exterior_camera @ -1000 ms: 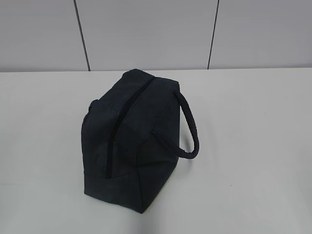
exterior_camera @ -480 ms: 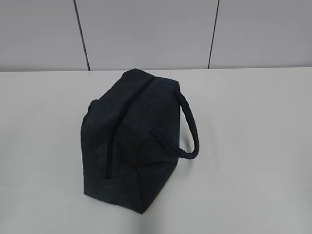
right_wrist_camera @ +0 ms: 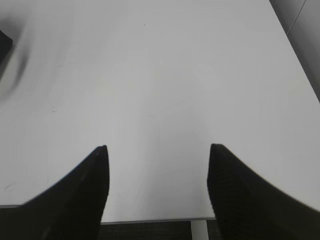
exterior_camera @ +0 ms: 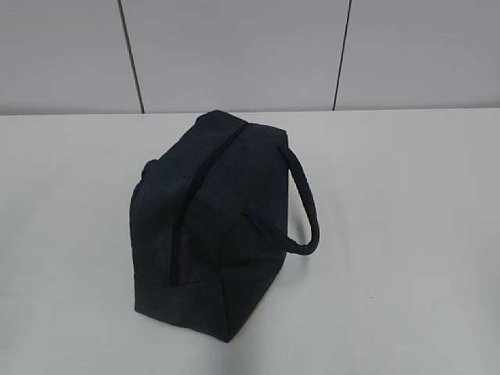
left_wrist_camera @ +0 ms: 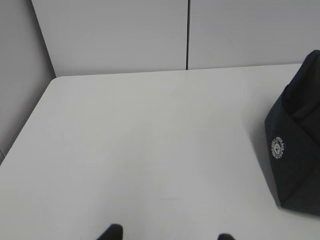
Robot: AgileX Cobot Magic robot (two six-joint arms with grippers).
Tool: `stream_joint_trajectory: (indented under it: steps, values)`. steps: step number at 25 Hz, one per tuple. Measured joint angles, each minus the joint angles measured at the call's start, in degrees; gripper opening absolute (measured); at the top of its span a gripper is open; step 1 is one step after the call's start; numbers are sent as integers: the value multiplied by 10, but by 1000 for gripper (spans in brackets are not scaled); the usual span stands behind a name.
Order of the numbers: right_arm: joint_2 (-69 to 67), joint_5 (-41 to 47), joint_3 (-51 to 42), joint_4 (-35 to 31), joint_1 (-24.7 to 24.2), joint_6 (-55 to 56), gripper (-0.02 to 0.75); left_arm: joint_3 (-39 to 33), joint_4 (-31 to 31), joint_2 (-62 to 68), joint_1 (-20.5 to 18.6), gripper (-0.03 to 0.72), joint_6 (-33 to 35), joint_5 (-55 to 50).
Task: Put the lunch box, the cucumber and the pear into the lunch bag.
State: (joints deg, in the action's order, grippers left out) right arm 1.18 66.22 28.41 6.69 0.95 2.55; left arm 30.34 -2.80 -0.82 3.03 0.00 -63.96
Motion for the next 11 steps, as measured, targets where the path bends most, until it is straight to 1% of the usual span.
stream_joint_trajectory:
  steps: [11]
  values:
    - [0,0,0,0,0,0,480,0,0,0,0,342,0,0]
